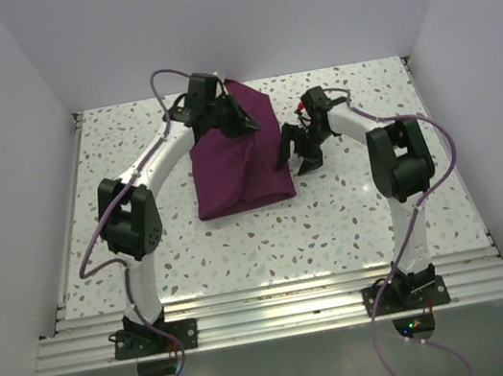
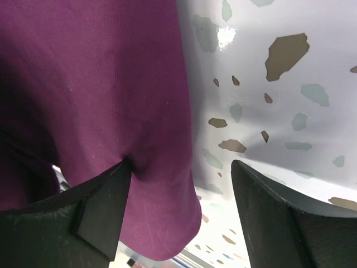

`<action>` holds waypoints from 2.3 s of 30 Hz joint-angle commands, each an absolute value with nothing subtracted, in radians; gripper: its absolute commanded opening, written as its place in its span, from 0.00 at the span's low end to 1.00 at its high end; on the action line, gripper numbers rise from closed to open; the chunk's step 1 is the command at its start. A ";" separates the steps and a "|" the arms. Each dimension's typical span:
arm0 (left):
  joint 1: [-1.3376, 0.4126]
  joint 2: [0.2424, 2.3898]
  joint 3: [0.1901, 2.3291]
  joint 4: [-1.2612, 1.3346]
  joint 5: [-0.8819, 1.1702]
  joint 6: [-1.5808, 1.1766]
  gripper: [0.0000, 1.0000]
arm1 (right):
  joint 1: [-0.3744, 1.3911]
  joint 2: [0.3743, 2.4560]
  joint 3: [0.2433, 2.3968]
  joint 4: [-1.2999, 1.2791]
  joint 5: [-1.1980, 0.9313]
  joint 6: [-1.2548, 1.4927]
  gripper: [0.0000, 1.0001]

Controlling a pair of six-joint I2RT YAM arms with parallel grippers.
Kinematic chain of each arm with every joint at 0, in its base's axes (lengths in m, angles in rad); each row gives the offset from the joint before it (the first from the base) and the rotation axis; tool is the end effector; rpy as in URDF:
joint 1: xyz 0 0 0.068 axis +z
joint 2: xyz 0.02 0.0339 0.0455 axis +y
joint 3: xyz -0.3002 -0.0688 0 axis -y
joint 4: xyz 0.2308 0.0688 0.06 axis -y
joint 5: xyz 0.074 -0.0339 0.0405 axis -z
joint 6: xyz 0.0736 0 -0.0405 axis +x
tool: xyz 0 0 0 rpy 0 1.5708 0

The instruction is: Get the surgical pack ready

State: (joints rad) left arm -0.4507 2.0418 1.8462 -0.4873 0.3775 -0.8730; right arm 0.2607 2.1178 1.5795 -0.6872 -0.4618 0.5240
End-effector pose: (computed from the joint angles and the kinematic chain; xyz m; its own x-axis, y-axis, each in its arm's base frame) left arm 0.4425 -0.2443 0.3051 -0.8725 -0.3691 -0.3202 -0.0097 0.6682 -0.7439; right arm 0.4287 0.1483 0.1715 -0.9756 0.2033 -0.0833 0.1289 0.8366 0.5324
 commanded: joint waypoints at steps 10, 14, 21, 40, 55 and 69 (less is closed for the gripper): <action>-0.538 2.140 1.934 -0.443 0.394 -0.902 0.00 | 0.153 2.026 1.585 -0.728 -0.434 0.511 0.77; -0.548 2.184 1.942 -0.431 0.405 -0.903 0.00 | 0.120 2.013 1.600 -0.745 -0.428 0.477 0.77; -0.551 2.223 1.963 -0.411 0.420 -0.876 0.45 | 0.120 2.008 1.580 -0.749 -0.443 0.457 0.77; -0.191 1.925 1.822 -0.517 0.491 -0.589 0.77 | 0.198 2.156 1.932 -0.748 -0.517 0.422 0.94; -0.026 2.246 1.878 -0.270 0.494 -0.440 0.79 | 0.198 2.551 2.305 -0.582 -0.380 0.380 0.88; -0.023 2.508 1.954 -0.111 0.540 -0.581 0.77 | 0.199 2.721 2.418 -0.534 -0.390 0.460 0.78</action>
